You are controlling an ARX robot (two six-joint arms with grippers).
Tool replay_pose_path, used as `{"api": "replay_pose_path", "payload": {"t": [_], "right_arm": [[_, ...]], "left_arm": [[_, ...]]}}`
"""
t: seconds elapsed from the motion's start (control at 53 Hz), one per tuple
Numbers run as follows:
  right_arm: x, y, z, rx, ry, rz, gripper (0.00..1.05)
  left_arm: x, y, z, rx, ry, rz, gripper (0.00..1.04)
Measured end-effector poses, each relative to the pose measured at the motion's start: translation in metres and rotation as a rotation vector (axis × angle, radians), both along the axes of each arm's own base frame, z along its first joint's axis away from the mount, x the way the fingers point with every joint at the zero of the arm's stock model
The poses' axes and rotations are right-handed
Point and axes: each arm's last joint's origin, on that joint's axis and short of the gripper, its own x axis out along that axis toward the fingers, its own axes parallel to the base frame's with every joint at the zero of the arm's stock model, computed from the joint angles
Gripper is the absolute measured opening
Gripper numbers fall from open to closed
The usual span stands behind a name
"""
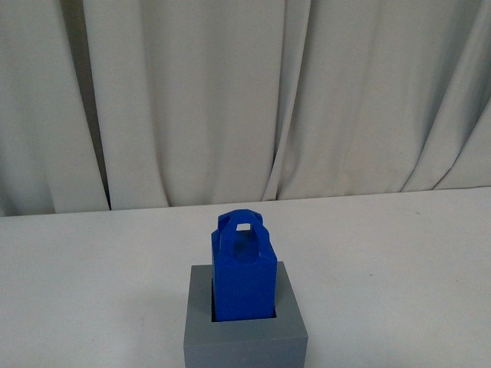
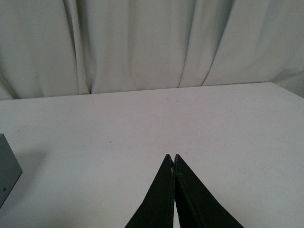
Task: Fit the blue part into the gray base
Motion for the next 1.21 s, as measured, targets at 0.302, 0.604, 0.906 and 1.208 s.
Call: {"api": "replay_pose_path", "payload": {"t": [0.302,0.604,0.906,1.208], "right_arm": [[-0.008,0.0,0.001,0.0,-0.004,0.0,0.02],[-0.015,0.0,0.0,0.0,-0.005,0.0,0.02],[-0.026,0.0,-0.002,0.0,0.001,0.001,0.02],[-0.027,0.0,-0.002,0.0,0.001,0.001,0.41]], "left_arm": [[0.0,0.0,0.0,0.0,0.0,0.0,0.99],[0.0,0.0,0.0,0.0,0.0,0.0,0.99],[0.0,0.0,0.0,0.0,0.0,0.0,0.99],[0.0,0.0,0.0,0.0,0.0,0.0,0.99]]}}
